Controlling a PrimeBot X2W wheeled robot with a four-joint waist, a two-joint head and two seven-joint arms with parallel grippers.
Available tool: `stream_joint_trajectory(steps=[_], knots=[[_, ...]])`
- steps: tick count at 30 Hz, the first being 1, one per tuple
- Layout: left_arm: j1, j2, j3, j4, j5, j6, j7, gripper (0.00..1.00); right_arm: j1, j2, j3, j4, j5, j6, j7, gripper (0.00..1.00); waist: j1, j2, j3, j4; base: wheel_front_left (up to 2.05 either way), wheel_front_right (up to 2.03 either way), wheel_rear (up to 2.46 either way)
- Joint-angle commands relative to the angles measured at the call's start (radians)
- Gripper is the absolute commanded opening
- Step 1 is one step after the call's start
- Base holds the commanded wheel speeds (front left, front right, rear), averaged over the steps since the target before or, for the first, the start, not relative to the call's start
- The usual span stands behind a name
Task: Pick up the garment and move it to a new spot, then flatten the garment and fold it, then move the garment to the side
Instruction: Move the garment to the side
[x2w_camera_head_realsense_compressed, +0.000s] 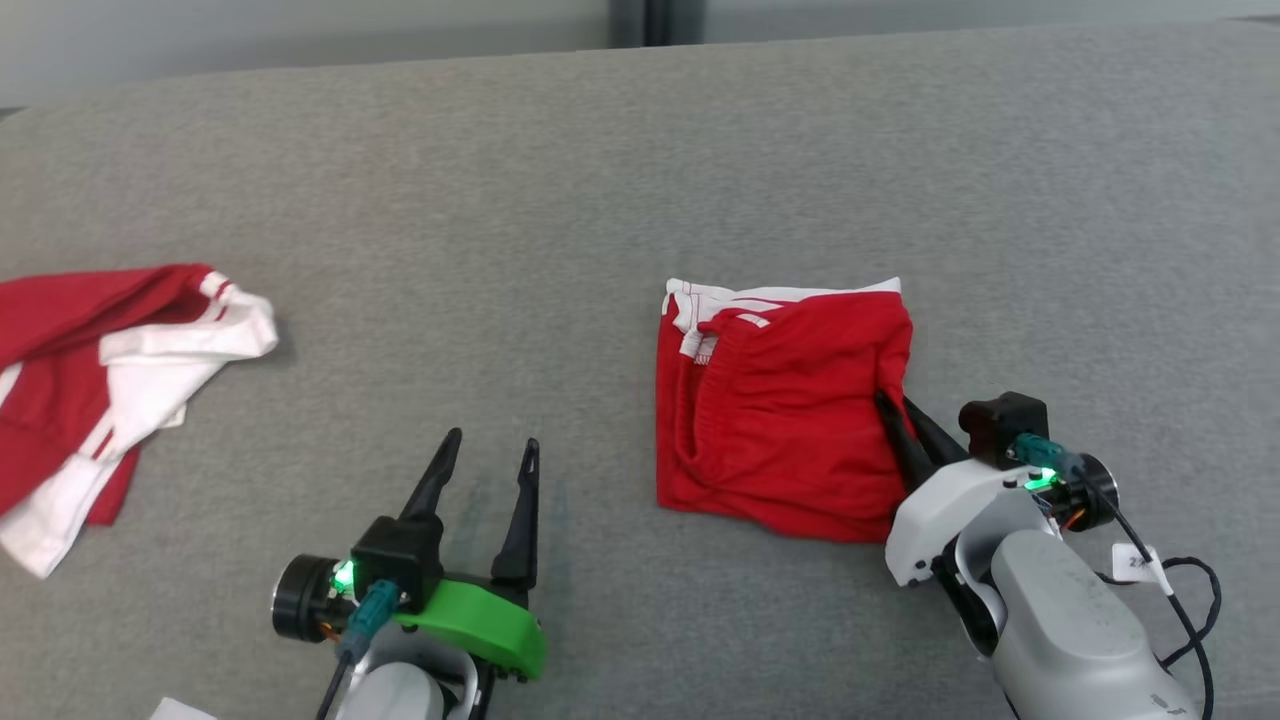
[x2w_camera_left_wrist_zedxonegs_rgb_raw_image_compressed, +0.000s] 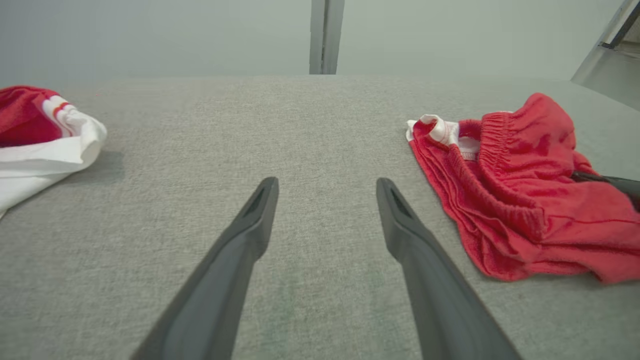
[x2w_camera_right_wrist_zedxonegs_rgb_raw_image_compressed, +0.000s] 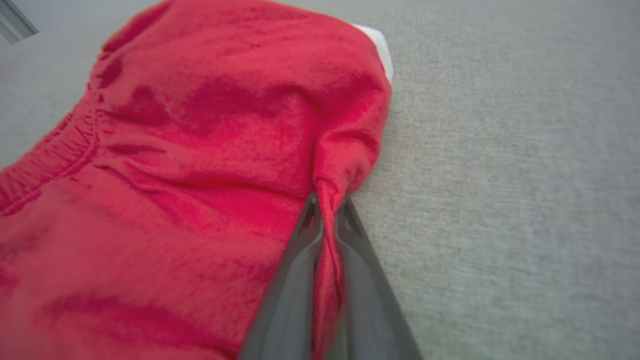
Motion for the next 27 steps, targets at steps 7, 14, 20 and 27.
stream_joint_trajectory(steps=[7, 14, 20, 27], knots=[[-0.026, 0.005, -0.091, -0.033, -0.008, -0.025, -0.001, 1.0, 0.054, -0.007, 0.016, -0.037, 0.034, -0.003, 0.004, 0.0, 0.0, -0.0001, -0.068, -0.372, 0.0, 0.0, 0.0], [-0.012, 0.005, -0.13, -0.018, -0.019, -0.017, -0.001, 1.0, 0.08, -0.007, 0.028, -0.066, 0.046, -0.003, 0.004, 0.0, 0.0, -0.0001, -0.053, -0.476, 0.0, 0.0, 0.0], [-0.02, 0.005, -0.134, 0.02, 0.005, -0.032, -0.001, 1.0, 0.083, -0.007, 0.021, -0.089, 0.042, -0.003, 0.004, 0.0, 0.0, -0.0001, -0.017, -0.484, 0.0, 0.0, 0.0], [-0.045, 0.006, -0.102, 0.039, 0.02, -0.042, -0.001, 1.0, -0.001, -0.01, -0.011, -0.077, -0.05, -0.003, 0.003, 0.0, 0.0, -0.0001, 0.06, -0.421, 0.0, 0.0, 0.0]])
